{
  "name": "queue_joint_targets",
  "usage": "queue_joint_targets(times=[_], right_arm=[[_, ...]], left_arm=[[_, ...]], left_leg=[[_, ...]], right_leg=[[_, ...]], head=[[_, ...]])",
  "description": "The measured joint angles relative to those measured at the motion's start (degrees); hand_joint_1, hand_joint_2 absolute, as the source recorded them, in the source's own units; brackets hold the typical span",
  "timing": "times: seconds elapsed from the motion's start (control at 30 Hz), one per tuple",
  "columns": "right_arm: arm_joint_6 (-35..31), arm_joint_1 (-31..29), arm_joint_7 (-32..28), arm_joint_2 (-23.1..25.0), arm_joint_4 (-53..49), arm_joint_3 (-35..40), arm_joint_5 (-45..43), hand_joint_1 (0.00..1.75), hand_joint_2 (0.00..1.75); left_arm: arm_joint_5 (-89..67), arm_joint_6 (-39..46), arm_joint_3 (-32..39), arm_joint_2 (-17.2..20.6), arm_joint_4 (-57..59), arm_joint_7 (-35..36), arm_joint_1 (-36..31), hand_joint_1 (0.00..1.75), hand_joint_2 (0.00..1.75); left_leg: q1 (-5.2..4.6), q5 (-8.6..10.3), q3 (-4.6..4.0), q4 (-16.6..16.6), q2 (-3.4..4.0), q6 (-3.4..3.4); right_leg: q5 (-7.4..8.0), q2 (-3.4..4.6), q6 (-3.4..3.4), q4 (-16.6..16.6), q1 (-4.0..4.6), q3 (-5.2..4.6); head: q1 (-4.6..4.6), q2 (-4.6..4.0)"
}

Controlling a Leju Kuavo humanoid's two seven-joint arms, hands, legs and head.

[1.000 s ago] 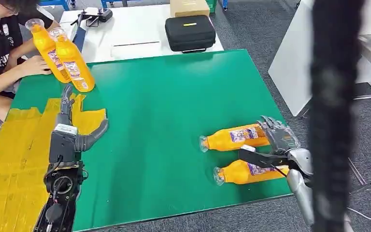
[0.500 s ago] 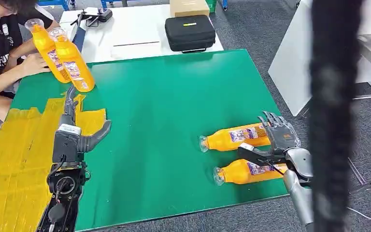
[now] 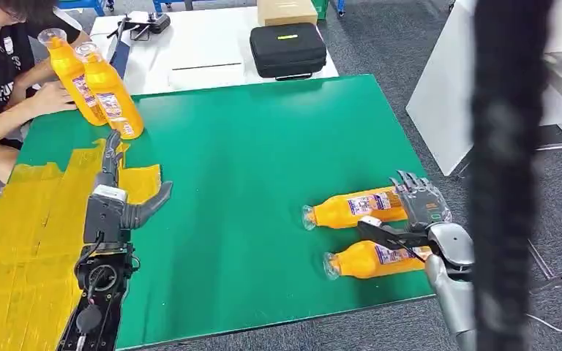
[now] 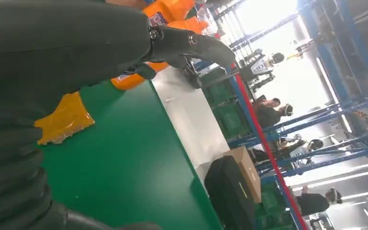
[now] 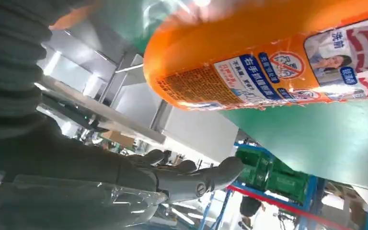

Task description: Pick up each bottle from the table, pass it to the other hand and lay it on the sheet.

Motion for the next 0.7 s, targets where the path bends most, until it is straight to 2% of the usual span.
queue_joint_targets(times=[0.7], right_arm=[[-4.07, -7.94, 0.37, 1.31, 13.35, 1.77, 2.53, 0.00, 1.75]], left_arm=[[0.13, 0.26, -0.02, -0.33, 1.99, 0.50, -0.83, 0.00, 1.75]], left_leg=[[0.00, 0.01, -0.01, 0.00, 0.01, 0.00]], right_leg=[[0.01, 0.00, 0.01, 0.01, 0.00, 0.00]], head=[[0.00, 0.00]])
